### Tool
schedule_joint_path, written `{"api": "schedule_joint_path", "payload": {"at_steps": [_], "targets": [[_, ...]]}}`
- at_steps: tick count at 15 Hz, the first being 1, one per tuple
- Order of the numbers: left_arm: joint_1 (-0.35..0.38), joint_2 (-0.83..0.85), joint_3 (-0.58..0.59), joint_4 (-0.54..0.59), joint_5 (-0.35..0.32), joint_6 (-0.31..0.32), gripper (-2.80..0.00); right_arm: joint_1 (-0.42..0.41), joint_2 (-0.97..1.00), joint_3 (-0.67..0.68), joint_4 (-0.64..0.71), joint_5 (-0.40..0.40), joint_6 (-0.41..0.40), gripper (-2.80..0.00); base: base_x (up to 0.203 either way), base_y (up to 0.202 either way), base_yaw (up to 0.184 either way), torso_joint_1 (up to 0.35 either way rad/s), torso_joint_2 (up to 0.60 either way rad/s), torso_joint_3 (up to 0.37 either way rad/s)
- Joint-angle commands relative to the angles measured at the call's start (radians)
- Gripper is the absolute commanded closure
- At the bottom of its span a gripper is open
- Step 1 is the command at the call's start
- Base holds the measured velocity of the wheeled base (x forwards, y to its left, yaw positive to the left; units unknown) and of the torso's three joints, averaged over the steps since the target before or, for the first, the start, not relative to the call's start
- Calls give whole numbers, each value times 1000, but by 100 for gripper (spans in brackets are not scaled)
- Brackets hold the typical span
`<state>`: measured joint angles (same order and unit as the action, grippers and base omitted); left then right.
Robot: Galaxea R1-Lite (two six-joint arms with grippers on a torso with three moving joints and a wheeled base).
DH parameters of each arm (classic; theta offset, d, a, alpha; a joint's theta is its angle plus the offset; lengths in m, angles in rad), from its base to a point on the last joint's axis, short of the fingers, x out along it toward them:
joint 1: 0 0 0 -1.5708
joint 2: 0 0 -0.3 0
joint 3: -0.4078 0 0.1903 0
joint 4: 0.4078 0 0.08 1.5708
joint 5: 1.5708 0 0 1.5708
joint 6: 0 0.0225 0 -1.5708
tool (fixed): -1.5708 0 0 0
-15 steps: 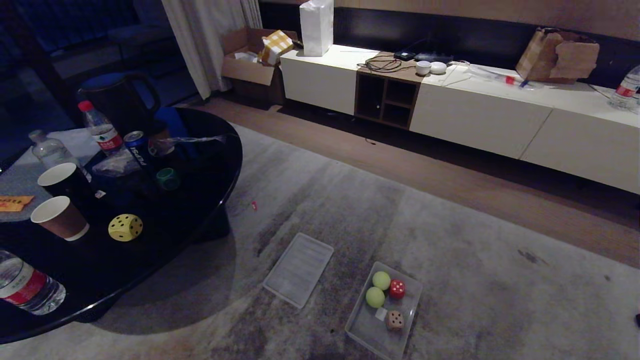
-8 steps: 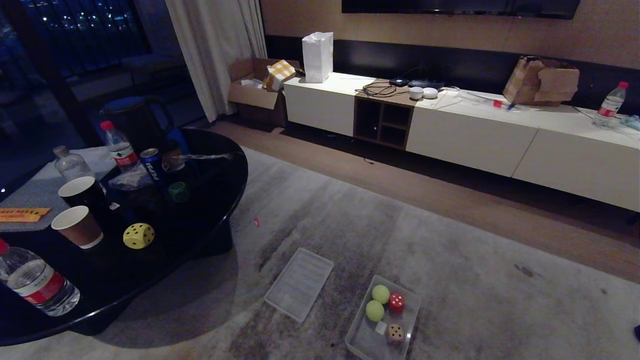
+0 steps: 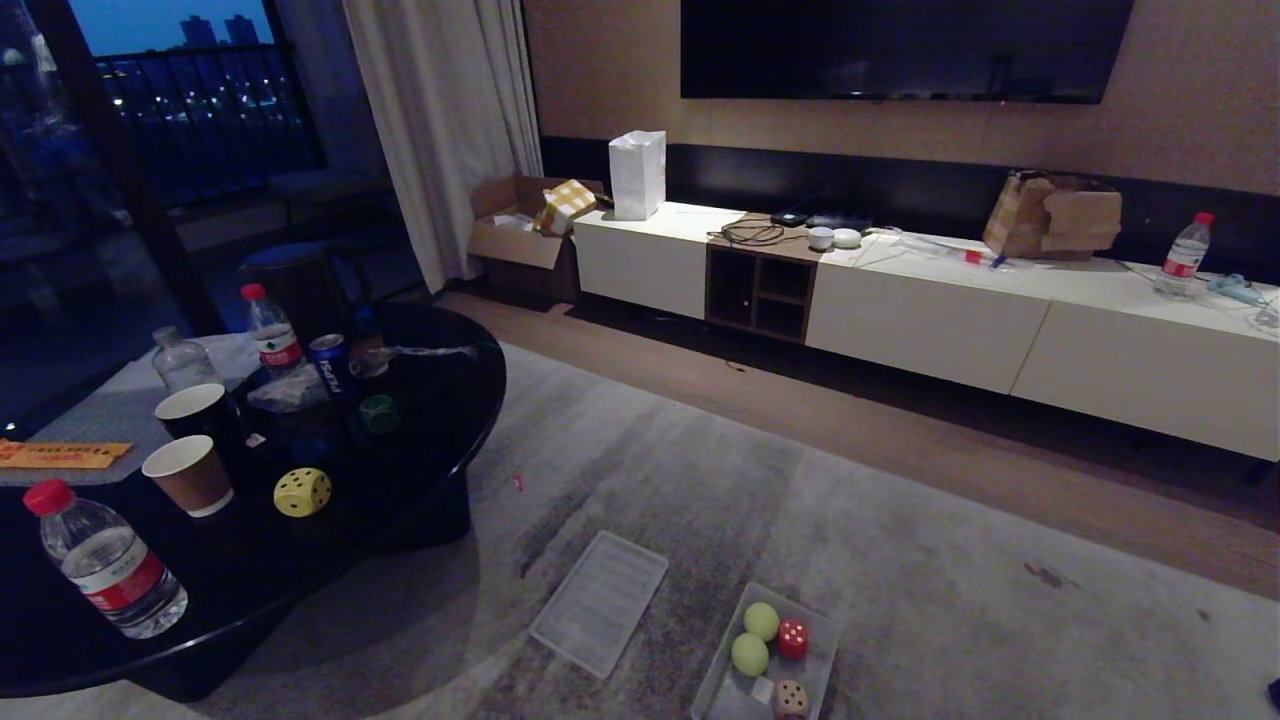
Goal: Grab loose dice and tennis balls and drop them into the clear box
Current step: Pick up toys out of the box
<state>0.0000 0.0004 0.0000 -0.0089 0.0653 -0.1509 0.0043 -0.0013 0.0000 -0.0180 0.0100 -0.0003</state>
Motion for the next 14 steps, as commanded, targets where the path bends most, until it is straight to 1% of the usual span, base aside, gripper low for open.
{"api": "schedule_joint_path", "payload": {"at_steps": [1, 6, 12, 14], "targets": [[0, 0, 0, 0, 1, 1, 0, 0, 1, 8, 0, 1, -1, 0, 0, 0, 0, 2, 11, 205], [0, -1, 0, 0, 1, 2, 0, 0, 0, 9, 0, 1, 2, 0, 0, 0, 0, 1, 1, 57], [0, 0, 0, 0, 1, 4, 0, 0, 1, 8, 0, -1, 5, 0, 0, 0, 0, 0, 0, 0], [0, 0, 0, 0, 1, 5, 0, 0, 0, 9, 0, -1, 6, 0, -5, 1, 80, 1, 5, 3]]}}
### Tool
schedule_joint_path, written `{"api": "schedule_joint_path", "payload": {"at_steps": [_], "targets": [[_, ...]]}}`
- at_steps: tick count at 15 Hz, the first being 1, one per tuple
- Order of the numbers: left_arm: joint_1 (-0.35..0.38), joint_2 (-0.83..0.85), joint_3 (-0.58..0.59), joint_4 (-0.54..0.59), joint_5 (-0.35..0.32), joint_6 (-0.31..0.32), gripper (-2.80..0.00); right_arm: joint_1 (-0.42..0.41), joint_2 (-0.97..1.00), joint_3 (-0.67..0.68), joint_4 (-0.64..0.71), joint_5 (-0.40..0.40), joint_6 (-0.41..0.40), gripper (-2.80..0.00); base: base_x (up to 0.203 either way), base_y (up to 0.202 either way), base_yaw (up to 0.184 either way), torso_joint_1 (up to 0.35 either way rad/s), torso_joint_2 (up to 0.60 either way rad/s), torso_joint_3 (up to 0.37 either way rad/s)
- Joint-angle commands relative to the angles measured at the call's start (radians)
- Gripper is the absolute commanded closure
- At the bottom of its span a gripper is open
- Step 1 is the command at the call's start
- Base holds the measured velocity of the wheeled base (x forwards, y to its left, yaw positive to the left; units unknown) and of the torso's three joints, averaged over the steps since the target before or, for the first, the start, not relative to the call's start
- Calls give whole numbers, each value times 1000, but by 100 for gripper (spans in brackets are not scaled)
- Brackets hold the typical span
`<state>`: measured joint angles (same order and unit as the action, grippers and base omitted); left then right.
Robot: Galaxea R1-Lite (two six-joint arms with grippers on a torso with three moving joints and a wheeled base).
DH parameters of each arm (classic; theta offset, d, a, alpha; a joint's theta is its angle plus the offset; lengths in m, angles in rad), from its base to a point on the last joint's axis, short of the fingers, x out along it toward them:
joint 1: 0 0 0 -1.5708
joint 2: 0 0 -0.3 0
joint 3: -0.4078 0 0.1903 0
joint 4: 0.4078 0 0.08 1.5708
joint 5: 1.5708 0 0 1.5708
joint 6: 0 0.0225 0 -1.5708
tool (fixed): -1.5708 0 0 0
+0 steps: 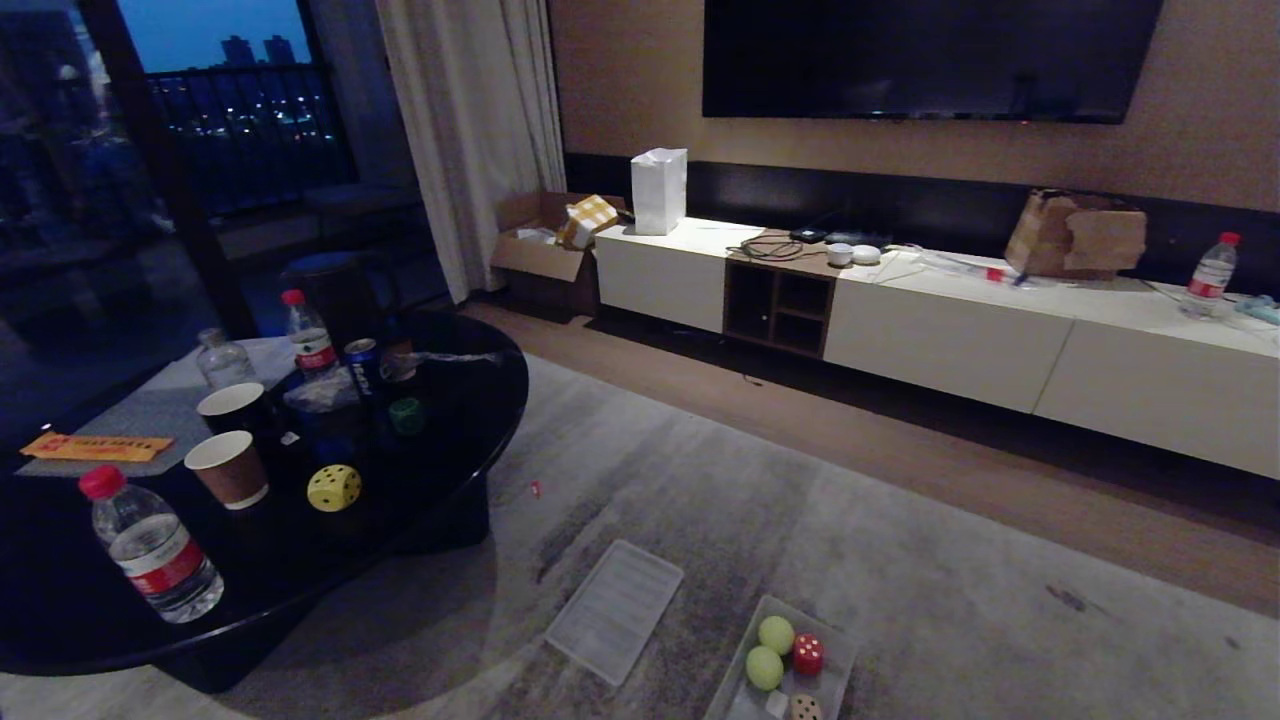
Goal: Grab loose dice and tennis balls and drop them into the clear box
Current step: Pick up toys out of the box
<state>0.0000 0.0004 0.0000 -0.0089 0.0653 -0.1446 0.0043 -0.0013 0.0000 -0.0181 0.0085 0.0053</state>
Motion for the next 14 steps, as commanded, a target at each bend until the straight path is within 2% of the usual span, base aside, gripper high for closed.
{"api": "schedule_joint_path", "payload": {"at_steps": [1, 14], "targets": [[0, 0, 0, 0, 1, -1, 0, 0, 1, 9, 0, 1, 1, 0, -3, -6, 157, 5, -2, 7], [0, 0, 0, 0, 2, -1, 0, 0, 1, 9, 0, 1, 1, 0, 0, -9, 164, 3, 2, 4]]}}
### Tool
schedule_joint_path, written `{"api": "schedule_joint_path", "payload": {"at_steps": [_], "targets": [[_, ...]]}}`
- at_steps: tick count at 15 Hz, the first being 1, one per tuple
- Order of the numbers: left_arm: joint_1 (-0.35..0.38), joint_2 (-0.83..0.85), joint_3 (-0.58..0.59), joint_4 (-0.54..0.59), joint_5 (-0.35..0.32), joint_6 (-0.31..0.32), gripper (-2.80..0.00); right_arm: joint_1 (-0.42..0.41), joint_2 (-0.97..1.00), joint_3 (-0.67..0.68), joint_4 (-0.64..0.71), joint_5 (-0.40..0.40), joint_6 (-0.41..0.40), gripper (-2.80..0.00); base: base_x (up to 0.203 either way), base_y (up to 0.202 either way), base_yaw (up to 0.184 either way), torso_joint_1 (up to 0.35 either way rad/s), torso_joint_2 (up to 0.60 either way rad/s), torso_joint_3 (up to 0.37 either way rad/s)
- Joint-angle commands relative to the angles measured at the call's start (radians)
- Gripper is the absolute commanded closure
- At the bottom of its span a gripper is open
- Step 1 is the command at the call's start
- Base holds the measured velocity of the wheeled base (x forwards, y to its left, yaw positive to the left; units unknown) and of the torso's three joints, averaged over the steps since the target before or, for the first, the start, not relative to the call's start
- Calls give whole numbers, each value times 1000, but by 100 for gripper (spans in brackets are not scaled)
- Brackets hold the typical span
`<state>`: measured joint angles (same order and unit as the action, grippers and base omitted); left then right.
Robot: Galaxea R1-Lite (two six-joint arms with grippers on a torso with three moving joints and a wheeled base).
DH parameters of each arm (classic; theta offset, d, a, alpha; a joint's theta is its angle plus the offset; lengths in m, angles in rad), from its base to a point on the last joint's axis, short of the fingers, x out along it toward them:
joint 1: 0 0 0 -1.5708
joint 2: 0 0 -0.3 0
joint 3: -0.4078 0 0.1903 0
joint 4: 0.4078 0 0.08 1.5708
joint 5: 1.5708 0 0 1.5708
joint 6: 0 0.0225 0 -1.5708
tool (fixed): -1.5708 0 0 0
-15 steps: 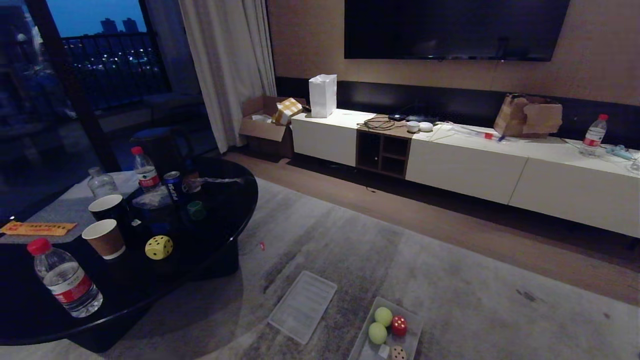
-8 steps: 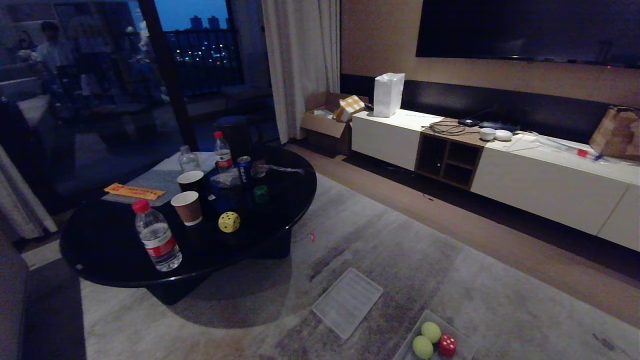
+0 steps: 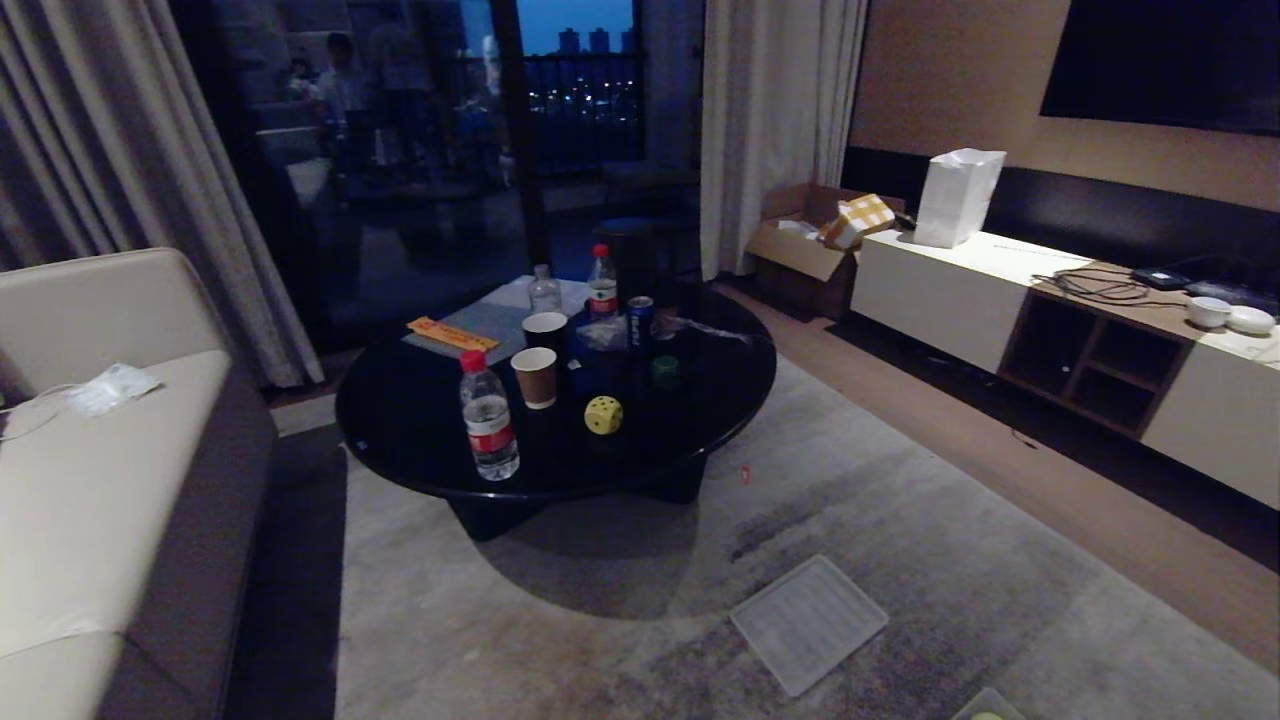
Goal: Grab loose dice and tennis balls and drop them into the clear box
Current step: Pick up toys out of the box
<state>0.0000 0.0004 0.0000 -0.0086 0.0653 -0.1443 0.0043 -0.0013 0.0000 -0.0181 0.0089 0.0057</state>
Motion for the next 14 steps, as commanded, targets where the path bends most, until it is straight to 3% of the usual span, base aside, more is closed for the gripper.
{"api": "schedule_joint_path", "payload": {"at_steps": [1, 11, 14], "targets": [[0, 0, 0, -1, 1, -1, 0, 0, 1, 9, 0, 0, 0, 0, -1, -9, 163, 5, 2, 0], [0, 0, 0, -1, 1, -5, 0, 0, 1, 9, 0, 0, -2, 0, 1, -7, 158, 1, 1, 2], [0, 0, 0, -1, 1, -5, 0, 0, 0, 9, 0, 0, -2, 0, -1, 0, 27, 1, 1, 1]]}}
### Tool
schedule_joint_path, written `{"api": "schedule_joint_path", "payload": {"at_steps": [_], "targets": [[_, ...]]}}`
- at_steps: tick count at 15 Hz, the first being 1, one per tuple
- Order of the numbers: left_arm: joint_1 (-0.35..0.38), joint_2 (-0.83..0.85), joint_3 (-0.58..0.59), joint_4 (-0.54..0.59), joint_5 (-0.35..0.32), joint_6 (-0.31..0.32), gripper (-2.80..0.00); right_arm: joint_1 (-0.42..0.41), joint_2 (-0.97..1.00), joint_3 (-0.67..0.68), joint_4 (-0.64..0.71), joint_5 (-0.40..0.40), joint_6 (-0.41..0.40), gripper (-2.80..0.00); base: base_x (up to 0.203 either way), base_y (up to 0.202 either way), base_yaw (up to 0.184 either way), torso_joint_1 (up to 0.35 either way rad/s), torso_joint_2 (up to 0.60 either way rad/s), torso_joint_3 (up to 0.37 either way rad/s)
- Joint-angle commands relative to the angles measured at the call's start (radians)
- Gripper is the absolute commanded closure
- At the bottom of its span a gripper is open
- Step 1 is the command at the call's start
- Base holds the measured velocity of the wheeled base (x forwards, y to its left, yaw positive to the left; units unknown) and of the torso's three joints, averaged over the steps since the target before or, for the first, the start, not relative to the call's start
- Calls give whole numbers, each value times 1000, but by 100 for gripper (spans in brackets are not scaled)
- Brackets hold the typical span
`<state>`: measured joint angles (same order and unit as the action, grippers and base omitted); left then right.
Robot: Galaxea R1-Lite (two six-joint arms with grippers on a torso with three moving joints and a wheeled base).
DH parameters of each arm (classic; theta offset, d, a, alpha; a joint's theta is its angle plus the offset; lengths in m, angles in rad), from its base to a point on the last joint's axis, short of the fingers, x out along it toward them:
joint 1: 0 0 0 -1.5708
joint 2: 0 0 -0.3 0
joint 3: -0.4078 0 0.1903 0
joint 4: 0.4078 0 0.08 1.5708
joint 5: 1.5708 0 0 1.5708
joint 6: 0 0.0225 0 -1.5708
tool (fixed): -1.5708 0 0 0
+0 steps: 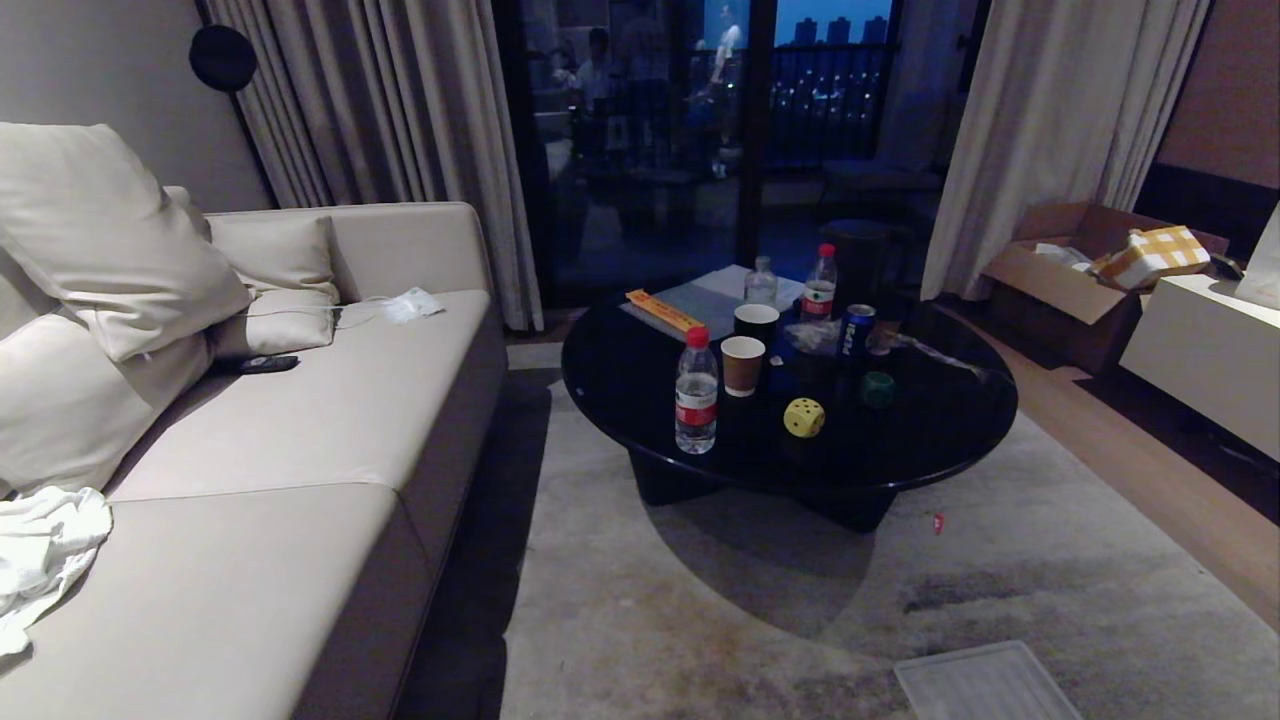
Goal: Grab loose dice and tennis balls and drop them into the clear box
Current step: Pick up toys out of the box
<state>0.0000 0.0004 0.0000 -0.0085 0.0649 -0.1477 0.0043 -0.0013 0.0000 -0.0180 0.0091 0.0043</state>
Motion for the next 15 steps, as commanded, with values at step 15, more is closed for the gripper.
{"api": "schedule_joint_path", "payload": {"at_steps": [15], "targets": [[0, 0, 0, -1, 3, -6, 0, 0, 1, 9, 0, 2, -1, 0, 78, 0, 0, 0, 2, 1]]}}
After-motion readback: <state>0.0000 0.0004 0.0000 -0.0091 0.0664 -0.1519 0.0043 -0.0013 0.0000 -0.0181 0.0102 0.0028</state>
